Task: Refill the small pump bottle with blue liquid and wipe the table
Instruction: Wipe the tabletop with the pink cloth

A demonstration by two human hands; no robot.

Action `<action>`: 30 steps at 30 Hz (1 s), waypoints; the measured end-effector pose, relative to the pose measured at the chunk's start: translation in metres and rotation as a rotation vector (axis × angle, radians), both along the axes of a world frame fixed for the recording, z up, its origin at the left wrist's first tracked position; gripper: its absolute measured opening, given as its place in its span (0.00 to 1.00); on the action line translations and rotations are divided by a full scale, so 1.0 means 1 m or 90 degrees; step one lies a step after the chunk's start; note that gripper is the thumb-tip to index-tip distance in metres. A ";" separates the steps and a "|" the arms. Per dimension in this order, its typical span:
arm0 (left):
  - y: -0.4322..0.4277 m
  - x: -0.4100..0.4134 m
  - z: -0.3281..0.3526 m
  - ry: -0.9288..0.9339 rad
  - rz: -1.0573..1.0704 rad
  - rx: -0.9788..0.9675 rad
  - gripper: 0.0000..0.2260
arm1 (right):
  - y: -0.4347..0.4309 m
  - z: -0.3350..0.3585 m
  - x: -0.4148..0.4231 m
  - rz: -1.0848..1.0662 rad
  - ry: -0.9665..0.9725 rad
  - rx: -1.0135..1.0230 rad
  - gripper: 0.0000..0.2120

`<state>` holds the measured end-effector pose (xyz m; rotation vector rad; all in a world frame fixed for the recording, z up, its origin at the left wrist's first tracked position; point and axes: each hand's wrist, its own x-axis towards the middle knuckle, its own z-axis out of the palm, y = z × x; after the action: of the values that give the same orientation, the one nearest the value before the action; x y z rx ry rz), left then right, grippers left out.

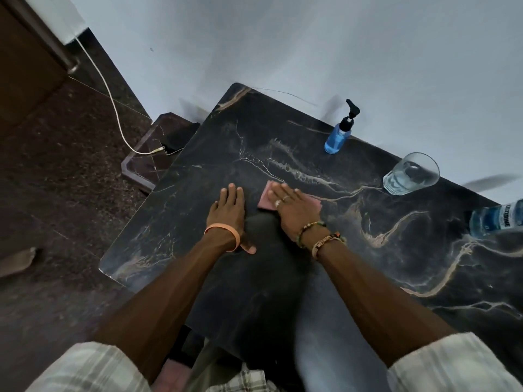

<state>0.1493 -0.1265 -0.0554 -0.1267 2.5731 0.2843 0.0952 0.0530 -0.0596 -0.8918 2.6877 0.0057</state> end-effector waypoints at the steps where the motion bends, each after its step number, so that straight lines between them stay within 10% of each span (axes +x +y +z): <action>1: -0.001 0.001 -0.001 0.008 0.003 0.007 0.72 | 0.004 0.000 -0.001 -0.051 -0.008 -0.001 0.30; 4: -0.003 0.001 -0.002 0.020 0.002 0.006 0.72 | 0.008 -0.004 0.026 -0.193 -0.003 -0.019 0.29; 10: -0.009 0.004 -0.006 0.040 0.010 0.026 0.73 | -0.013 -0.012 0.050 -0.022 -0.003 -0.037 0.29; 15: -0.017 0.008 -0.004 0.048 -0.013 0.051 0.70 | -0.015 -0.013 0.040 -0.252 -0.033 -0.076 0.30; 22: -0.077 -0.017 0.006 0.136 0.449 0.500 0.30 | -0.058 -0.017 0.073 0.082 -0.027 -0.060 0.30; 27: -0.081 -0.018 0.003 0.152 0.565 0.584 0.19 | -0.075 -0.009 0.051 -0.077 -0.035 -0.060 0.31; 30: -0.080 -0.014 0.001 0.181 0.555 0.579 0.17 | -0.089 -0.008 0.084 0.056 -0.045 -0.045 0.30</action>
<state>0.1350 -0.2067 -0.0540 -0.8945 2.2161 1.8249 0.1793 -0.0359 -0.0681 -1.0120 2.5956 -0.0996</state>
